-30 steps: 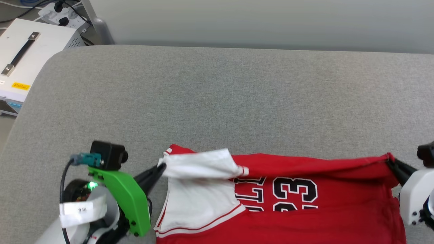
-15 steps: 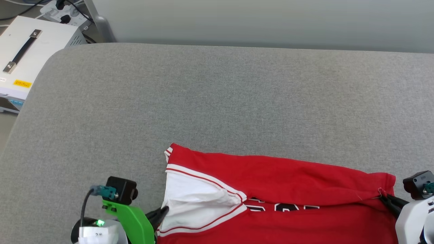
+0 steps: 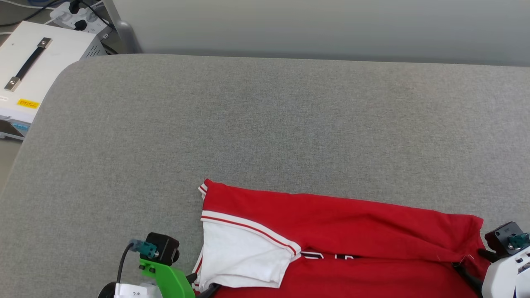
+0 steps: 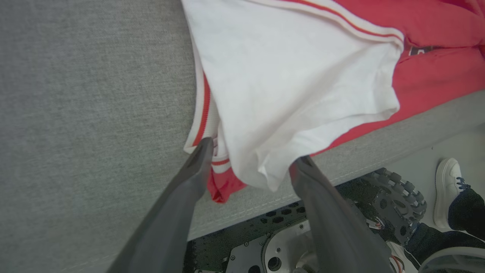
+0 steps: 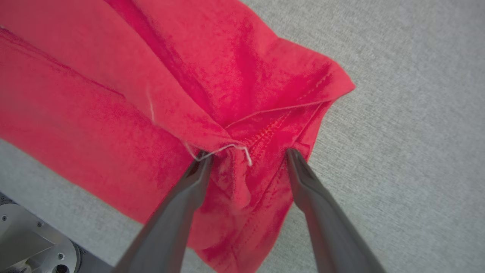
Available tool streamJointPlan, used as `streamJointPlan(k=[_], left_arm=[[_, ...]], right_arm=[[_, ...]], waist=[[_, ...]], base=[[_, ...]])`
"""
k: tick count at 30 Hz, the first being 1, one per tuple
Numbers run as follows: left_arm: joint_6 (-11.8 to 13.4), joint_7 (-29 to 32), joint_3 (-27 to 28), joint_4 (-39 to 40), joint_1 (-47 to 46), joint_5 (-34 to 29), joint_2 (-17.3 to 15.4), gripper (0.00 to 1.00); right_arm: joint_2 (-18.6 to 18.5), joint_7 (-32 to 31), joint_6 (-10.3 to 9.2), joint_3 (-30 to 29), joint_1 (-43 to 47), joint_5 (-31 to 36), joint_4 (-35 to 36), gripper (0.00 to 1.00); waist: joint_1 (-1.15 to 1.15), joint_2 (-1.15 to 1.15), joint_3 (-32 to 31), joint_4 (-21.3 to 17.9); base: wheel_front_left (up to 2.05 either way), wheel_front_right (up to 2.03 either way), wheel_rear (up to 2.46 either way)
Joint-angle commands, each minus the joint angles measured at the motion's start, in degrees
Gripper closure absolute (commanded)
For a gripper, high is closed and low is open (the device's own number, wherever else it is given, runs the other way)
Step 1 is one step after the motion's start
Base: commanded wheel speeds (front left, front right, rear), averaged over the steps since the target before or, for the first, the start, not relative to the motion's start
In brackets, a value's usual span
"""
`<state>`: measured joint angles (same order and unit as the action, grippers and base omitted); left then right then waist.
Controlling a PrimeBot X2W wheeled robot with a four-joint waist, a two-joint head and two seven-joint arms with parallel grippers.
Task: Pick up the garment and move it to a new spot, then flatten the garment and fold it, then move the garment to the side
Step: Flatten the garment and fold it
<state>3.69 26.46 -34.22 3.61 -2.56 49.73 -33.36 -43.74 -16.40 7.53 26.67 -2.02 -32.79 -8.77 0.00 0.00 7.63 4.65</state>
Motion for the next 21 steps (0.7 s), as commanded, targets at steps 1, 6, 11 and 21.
streamJointPlan(k=[1,6,11,21], left_arm=[[-0.48,-0.66,0.07,-0.63,-0.4,0.03,0.34,0.0],[-0.68,-3.15,1.46,-0.53,-0.52,0.5,0.79,0.0],[0.06,-6.98,4.34,1.69,-1.27,0.46,1.01,0.0],[1.58,-20.36,10.63,3.15,-1.68,-1.64,3.67,0.0]], right_arm=[[-0.21,-0.05,-0.04,0.38,-0.97,-0.31,-0.03,0.0],[-0.23,-1.59,-0.04,-1.04,-1.07,-2.63,2.38,0.0],[1.1,-5.53,-0.04,-5.93,-0.14,-5.39,6.18,0.0],[8.93,-16.29,-0.04,-19.79,4.94,-2.37,11.56,0.0]], waist=[[0.0,0.0,-0.65,-0.03],[0.0,0.0,-2.58,0.12],[0.0,0.0,-4.2,0.37],[0.0,0.0,-4.81,0.69]], base=[[0.0,0.0,0.0],[0.0,0.0,0.0],[0.0,0.0,0.0],[0.0,0.0,0.0]])
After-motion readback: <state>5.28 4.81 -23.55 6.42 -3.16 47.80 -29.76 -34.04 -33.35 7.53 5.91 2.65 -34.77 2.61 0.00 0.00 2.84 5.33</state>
